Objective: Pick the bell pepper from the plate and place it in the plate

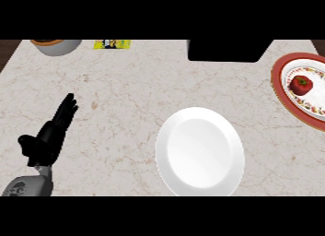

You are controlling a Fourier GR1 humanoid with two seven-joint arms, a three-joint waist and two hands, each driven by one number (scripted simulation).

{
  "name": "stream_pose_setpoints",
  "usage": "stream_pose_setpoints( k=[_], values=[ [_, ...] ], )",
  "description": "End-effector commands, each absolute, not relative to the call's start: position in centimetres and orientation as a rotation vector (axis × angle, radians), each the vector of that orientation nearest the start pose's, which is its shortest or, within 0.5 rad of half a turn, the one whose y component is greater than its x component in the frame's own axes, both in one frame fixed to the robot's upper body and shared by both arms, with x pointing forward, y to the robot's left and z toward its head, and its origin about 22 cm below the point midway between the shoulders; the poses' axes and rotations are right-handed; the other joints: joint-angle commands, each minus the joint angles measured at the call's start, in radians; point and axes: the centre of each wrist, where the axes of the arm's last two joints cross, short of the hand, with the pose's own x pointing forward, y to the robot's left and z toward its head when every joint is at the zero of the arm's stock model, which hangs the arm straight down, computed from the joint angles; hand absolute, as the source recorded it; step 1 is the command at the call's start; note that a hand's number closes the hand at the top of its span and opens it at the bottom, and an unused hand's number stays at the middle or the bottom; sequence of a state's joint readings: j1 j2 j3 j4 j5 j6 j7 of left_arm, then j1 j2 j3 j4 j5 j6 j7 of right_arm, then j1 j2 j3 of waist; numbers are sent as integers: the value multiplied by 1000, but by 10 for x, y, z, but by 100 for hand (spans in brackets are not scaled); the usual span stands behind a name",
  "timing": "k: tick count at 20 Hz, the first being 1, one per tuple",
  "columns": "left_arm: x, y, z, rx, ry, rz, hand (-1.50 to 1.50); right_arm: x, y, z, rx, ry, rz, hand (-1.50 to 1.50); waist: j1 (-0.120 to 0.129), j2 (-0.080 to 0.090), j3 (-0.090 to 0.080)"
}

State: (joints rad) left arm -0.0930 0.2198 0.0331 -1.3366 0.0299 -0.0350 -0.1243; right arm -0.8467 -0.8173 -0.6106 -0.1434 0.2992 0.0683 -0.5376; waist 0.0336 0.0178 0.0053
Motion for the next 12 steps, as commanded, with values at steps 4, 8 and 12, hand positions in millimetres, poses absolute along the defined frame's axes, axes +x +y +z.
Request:
stream_pose_setpoints(
  k=[4, 8, 12],
  values=[
    [259, 295, -8, 136, -1551, -180, 0, 277, -569, 111, -579, -1706, -216, -150, 3, 4, 4],
    [259, 296, -15, 119, -1533, -161, 0, 245, -585, 96, -550, -1735, -187, -150, -2, 7, 6],
    [257, 303, -14, 117, -1542, -150, 0, 214, -602, 95, -533, -1757, -121, -150, -7, 6, 7]
  ],
)
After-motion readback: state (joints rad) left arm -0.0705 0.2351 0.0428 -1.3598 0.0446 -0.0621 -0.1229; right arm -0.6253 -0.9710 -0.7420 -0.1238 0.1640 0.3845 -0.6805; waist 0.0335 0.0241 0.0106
